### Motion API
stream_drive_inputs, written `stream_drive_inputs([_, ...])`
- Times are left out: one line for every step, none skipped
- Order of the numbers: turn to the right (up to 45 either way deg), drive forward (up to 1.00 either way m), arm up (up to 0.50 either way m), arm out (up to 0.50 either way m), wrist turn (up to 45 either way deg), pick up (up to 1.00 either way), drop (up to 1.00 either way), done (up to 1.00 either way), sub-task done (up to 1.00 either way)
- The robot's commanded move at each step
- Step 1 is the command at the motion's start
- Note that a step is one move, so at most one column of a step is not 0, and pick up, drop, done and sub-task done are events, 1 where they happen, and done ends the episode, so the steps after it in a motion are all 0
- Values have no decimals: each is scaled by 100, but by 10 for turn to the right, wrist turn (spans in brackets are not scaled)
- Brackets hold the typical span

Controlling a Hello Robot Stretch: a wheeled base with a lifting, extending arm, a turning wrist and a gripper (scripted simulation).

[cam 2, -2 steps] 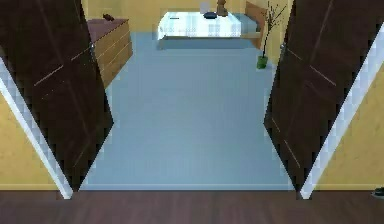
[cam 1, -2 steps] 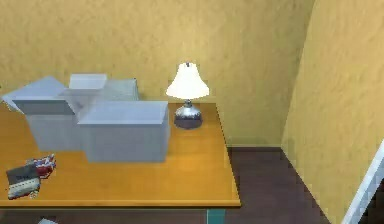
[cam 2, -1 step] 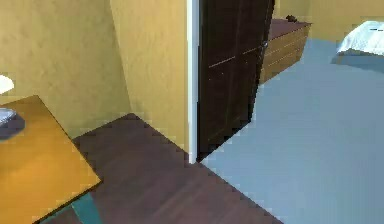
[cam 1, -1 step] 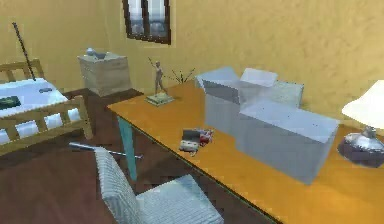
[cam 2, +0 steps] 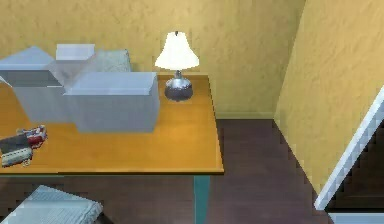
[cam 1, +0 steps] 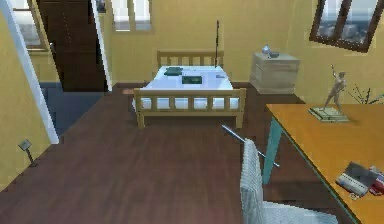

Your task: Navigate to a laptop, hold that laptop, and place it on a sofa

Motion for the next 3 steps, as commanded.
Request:
stream_drive_inputs([-210, 0, 0, 0, 0, 0, 0, 0, 0])
stream_drive_inputs([0, 100, 0, 0, 0, 0, 0, 0, 0])
stream_drive_inputs([-30, 0, 0, 0, 0, 0, 0, 0, 0])
